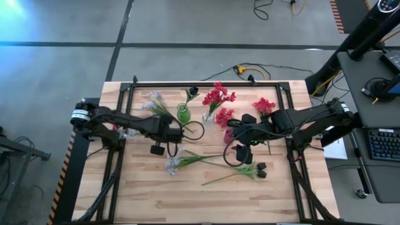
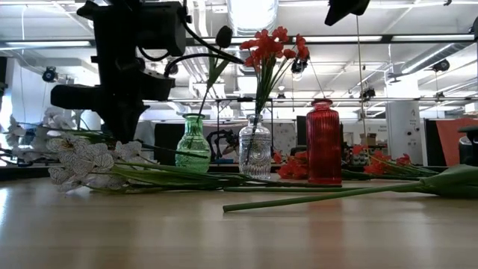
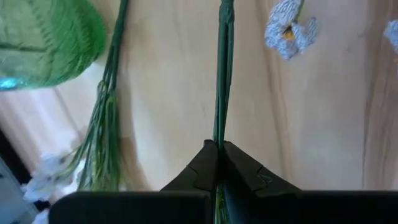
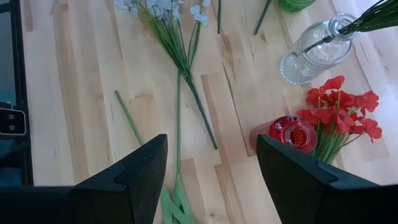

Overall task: Sort flowers into vase by color
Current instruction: Put the middle left white flowers into the red vase

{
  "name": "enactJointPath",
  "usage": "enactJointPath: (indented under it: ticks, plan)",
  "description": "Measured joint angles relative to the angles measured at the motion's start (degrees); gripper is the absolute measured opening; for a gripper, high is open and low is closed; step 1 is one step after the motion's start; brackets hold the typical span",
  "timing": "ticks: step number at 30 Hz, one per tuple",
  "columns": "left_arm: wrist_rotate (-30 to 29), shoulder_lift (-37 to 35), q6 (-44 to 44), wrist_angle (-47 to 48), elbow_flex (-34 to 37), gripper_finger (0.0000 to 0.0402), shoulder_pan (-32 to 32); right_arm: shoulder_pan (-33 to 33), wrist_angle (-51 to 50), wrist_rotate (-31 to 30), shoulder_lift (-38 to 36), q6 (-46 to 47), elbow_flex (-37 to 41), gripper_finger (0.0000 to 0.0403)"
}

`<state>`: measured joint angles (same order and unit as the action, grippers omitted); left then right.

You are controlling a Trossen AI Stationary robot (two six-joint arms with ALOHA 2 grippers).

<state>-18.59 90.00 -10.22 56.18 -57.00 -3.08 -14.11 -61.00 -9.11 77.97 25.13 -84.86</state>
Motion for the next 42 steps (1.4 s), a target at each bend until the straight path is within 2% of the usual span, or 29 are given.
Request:
enactJointPath:
  ticks: [6, 11, 17, 20, 25, 29, 35, 42]
  plan:
    - [-5.46, 0.00, 2.30, 5.55, -2.83, 0.0000, -2.76, 0.00, 0.39, -0.07, 0.00, -0.15, 0.00, 0.0238]
    - [-10.40, 0.00, 1.53, 6.36, -5.31, 0.0000, -5.15, 0.00, 0.38, -0.06, 0.02, -0.16, 0.00, 0.0238]
    - [-10.19, 0.00, 1.95, 7.38, -7.22, 0.0000, -7.44, 0.05, 0.21, 0.05, -0.84, -0.95, 0.04, 0.0238]
    - [-7.83, 0.00, 2.49, 7.79, -7.53, 0.0000, -8.89, 0.37, 0.82, -0.36, -1.92, -2.71, 0.04, 0.0238]
    - [-5.41, 0.25, 7.52, 7.82, -8.87, 0.0000, -12.14, 0.39, 5.96, -3.12, -3.42, -8.28, 0.04, 0.0238]
    - [-4.20, 1.82, 9.49, 7.78, -10.90, 0.0000, -15.63, 0.38, 11.29, -3.12, -3.72, -11.28, 0.33, 0.0238]
    - [-4.56, 6.50, 10.79, 8.62, -16.51, 0.0000, -19.72, 0.37, 13.70, -2.87, -3.04, -11.57, 2.01, 0.0238]
    - [-10.12, 12.74, 10.80, 15.67, -24.16, 0.0000, -22.05, -1.92, 15.80, -2.31, -2.76, -7.58, 5.62, 0.0238]
